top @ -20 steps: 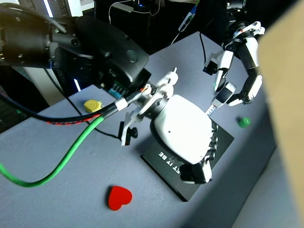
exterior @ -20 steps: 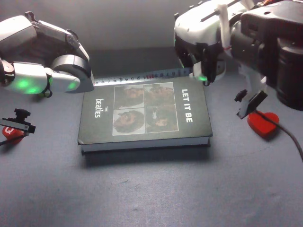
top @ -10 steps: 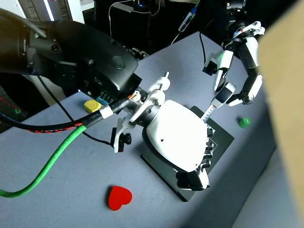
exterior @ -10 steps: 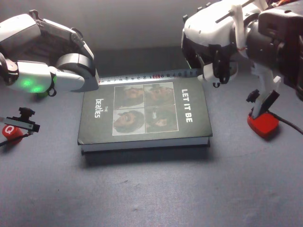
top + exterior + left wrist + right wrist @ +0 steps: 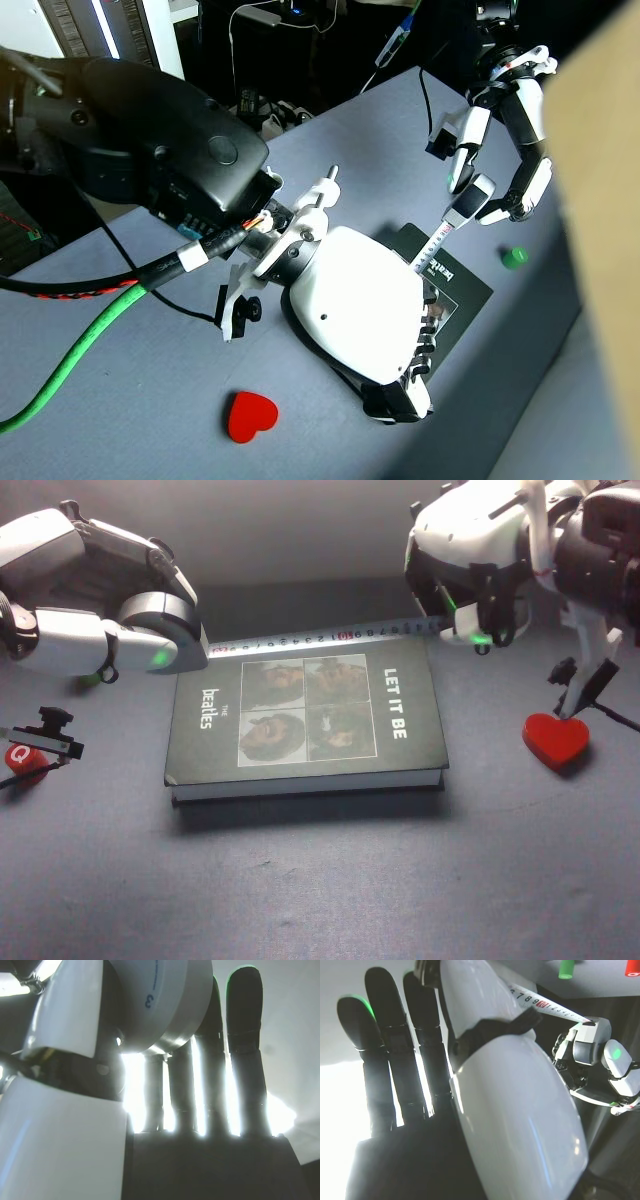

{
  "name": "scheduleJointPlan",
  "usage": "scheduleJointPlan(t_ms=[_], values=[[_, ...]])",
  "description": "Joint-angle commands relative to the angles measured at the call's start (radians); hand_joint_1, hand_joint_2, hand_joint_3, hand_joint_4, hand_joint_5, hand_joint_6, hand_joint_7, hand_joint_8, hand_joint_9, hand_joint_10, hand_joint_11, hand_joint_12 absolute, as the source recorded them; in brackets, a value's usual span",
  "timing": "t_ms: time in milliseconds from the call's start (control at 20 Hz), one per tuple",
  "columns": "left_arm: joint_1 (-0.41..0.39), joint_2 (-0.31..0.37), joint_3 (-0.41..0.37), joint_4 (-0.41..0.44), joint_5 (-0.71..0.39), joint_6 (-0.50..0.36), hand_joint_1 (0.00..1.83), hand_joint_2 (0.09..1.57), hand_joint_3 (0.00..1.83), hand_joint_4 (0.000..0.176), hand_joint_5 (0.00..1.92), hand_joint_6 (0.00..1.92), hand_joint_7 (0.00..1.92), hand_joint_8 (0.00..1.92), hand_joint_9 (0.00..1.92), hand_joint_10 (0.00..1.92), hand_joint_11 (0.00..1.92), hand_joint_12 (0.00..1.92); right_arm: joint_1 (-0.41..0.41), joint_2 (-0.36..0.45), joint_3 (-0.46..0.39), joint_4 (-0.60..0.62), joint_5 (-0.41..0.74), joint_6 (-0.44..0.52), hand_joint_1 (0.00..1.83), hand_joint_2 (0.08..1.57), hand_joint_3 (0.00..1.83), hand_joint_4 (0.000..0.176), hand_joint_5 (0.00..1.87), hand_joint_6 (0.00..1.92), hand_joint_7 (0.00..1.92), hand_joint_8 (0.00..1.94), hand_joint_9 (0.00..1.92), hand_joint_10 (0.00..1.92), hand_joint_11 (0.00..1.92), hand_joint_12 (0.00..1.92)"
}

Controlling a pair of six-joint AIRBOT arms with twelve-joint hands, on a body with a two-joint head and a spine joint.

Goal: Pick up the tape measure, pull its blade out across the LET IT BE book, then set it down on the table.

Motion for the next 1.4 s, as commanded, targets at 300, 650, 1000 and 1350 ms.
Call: scheduleJointPlan(t_ms=[300,650,1000,1350], values=[[-0.005,0.006,0.011,-0.029,-0.116,-0.006,1.37,1.12,0.00,0.000,0.87,1.05,1.05,0.87,0.88,1.28,0.79,1.22,0.013,0.043,0.009,-0.062,0.009,-0.033,1.19,1.16,0.00,0.025,0.87,1.12,0.93,1.12,0.86,0.80,0.61,1.38],[-0.006,0.006,0.012,-0.029,-0.117,-0.006,1.38,1.11,0.00,0.000,0.90,1.00,1.05,0.85,0.90,1.28,0.80,1.20,0.014,0.067,0.015,-0.063,-0.016,-0.041,1.19,1.16,0.00,0.020,0.87,1.12,0.93,1.13,0.86,0.80,0.62,1.38],[-0.008,0.006,0.013,-0.029,-0.117,-0.006,1.38,1.10,0.00,0.000,0.92,0.96,1.07,0.84,0.90,1.27,0.81,1.21,0.021,0.081,0.045,-0.064,-0.041,-0.043,1.19,1.15,0.00,0.030,0.90,1.09,0.93,1.11,0.87,0.80,0.62,1.35],[-0.007,0.006,0.014,-0.029,-0.117,-0.006,1.38,1.10,0.00,0.000,0.94,0.92,1.08,0.81,0.92,1.26,0.81,1.22,0.020,0.103,0.067,-0.065,-0.077,-0.060,1.19,1.16,0.00,0.014,0.87,1.10,0.94,1.12,0.87,0.79,0.61,1.36]])
